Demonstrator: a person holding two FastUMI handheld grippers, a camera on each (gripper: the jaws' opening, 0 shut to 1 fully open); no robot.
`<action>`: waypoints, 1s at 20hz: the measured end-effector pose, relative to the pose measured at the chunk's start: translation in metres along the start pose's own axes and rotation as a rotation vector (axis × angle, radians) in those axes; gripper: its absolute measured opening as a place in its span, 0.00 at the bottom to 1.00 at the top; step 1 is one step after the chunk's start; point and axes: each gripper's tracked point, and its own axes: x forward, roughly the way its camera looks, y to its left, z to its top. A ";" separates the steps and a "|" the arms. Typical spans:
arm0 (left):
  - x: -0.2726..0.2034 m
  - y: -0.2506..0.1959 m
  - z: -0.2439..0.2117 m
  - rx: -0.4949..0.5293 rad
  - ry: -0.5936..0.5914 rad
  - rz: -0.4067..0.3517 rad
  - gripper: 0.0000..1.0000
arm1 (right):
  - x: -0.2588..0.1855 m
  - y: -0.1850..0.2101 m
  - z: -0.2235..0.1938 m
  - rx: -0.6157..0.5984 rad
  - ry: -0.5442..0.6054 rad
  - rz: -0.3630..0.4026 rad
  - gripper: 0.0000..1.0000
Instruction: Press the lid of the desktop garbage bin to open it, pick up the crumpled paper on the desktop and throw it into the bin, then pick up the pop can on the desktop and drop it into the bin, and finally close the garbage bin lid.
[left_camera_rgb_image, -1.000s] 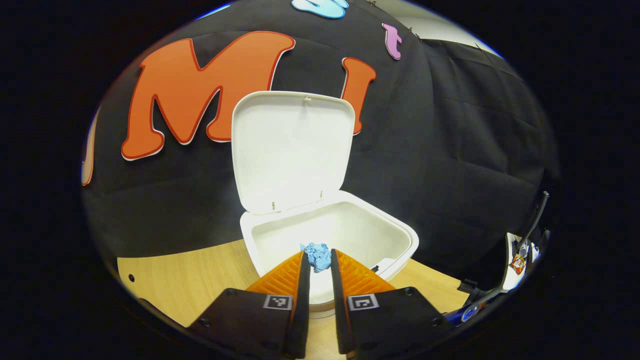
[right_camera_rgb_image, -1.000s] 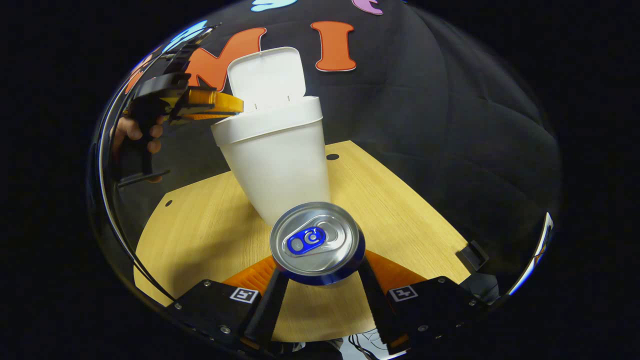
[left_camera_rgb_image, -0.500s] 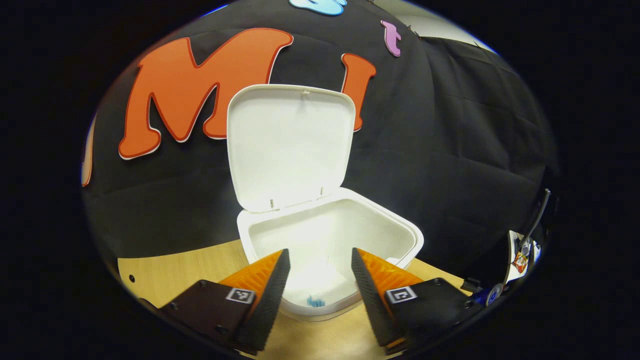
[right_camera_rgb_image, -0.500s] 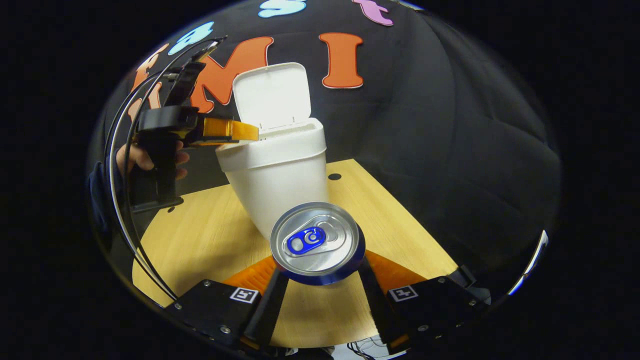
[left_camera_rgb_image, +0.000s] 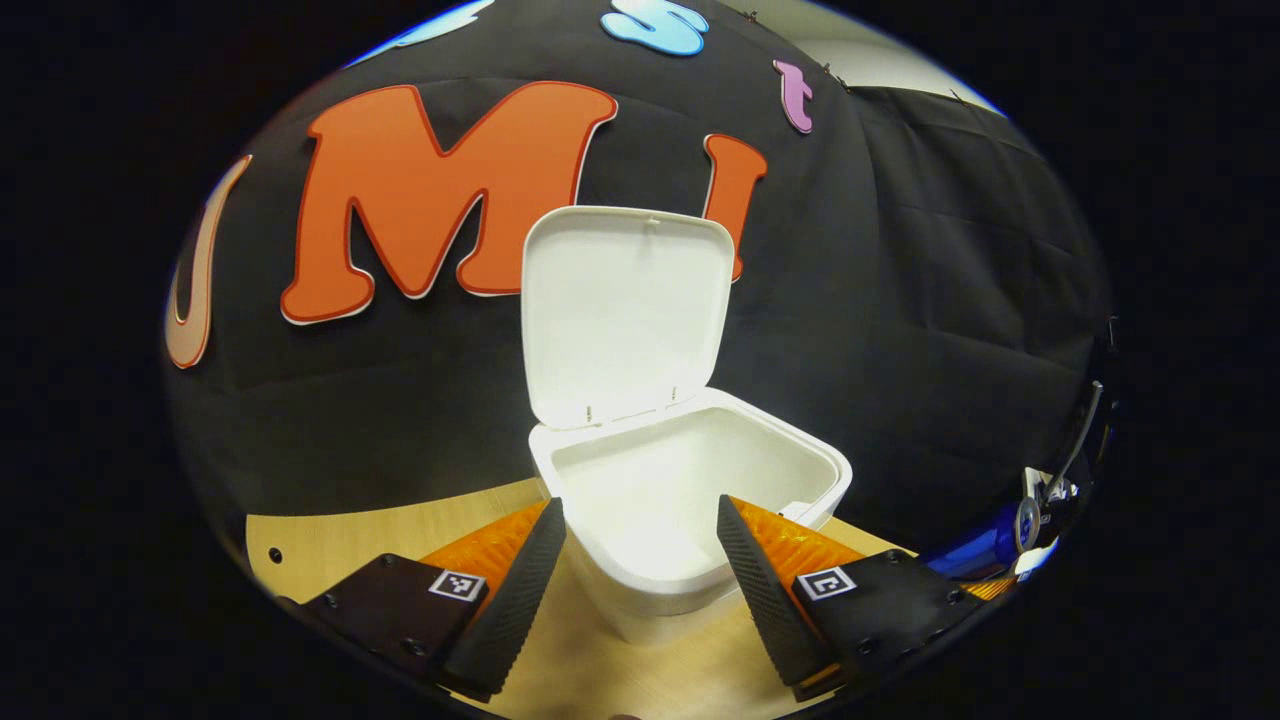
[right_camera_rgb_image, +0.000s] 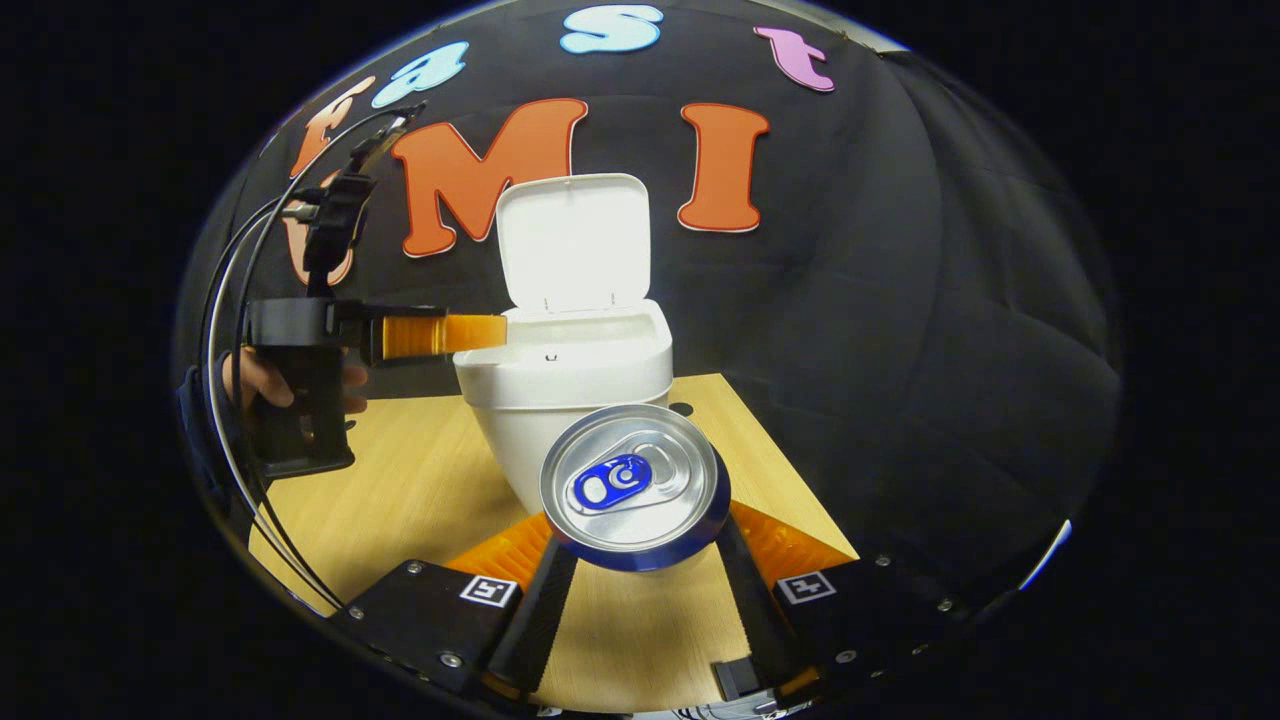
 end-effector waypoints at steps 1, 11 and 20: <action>-0.005 0.005 -0.001 0.002 -0.002 0.011 0.97 | 0.002 0.001 0.003 -0.005 -0.002 0.007 0.80; -0.051 0.057 -0.028 -0.080 -0.017 0.124 0.97 | 0.019 0.024 0.048 -0.082 -0.046 0.094 0.80; -0.092 0.109 -0.045 -0.118 -0.020 0.263 0.98 | 0.031 0.043 0.088 -0.137 -0.107 0.148 0.79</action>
